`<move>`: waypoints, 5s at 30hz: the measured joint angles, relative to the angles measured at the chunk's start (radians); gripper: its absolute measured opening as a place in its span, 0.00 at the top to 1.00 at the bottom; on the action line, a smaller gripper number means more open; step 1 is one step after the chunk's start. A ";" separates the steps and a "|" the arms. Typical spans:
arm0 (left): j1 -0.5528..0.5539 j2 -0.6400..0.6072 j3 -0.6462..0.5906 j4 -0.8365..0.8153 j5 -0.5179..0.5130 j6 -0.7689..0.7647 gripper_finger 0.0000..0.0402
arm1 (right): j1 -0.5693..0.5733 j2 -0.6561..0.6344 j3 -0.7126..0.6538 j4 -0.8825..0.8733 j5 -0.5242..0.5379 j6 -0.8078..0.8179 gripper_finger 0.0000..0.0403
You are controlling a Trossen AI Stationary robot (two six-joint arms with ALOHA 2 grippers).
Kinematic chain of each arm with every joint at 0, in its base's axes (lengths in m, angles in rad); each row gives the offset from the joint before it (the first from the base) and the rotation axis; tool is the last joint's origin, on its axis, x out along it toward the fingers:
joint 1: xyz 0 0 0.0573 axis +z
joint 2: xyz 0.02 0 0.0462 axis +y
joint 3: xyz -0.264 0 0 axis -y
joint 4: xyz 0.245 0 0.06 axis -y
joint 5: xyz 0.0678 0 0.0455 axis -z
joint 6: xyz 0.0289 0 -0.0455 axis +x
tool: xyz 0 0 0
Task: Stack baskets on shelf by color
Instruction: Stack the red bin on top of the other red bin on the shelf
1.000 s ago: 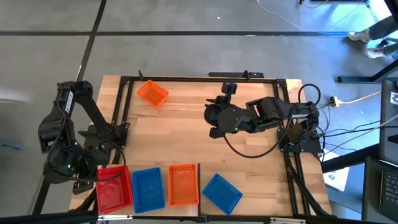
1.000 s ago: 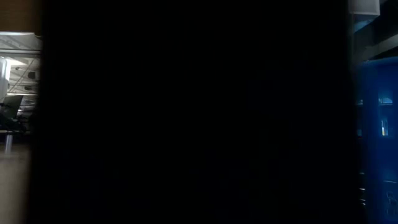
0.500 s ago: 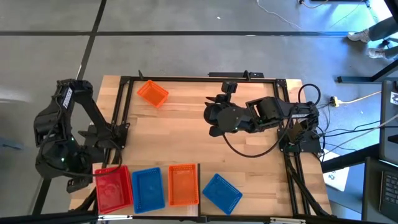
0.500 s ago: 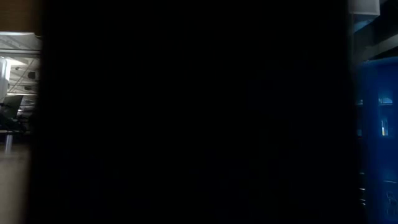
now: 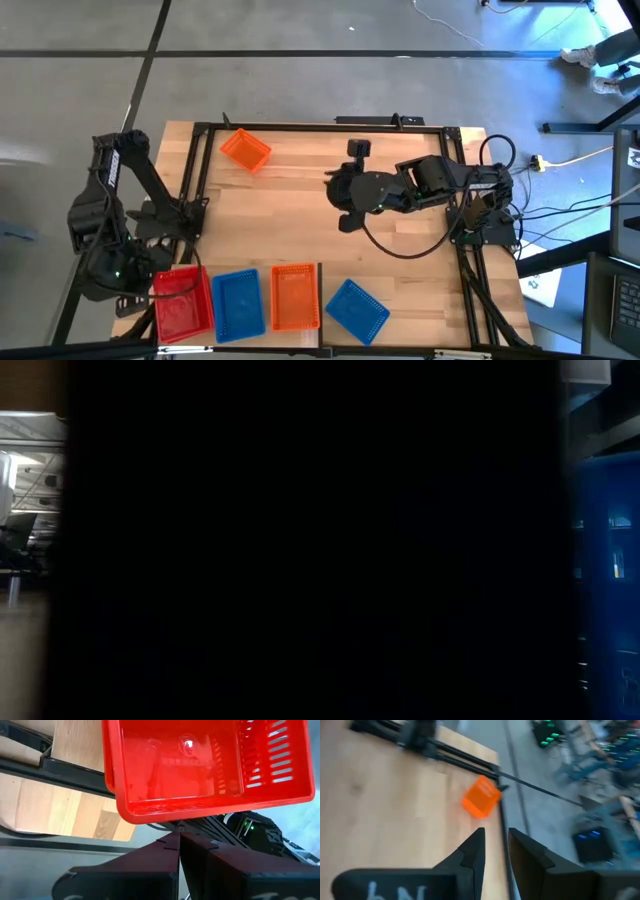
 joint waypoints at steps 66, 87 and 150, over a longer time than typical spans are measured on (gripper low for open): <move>0.001 -0.041 0.016 0.016 -0.329 0.107 1.00 | -0.023 0.000 0.000 0.033 -0.090 -0.001 0.78; 0.020 -0.088 0.016 0.053 -0.327 0.033 1.00 | -0.023 0.000 0.000 0.040 -0.090 -0.002 0.78; 0.171 -0.217 0.018 -0.123 -0.378 0.176 0.80 | -0.080 0.000 0.000 0.326 -0.378 0.024 0.78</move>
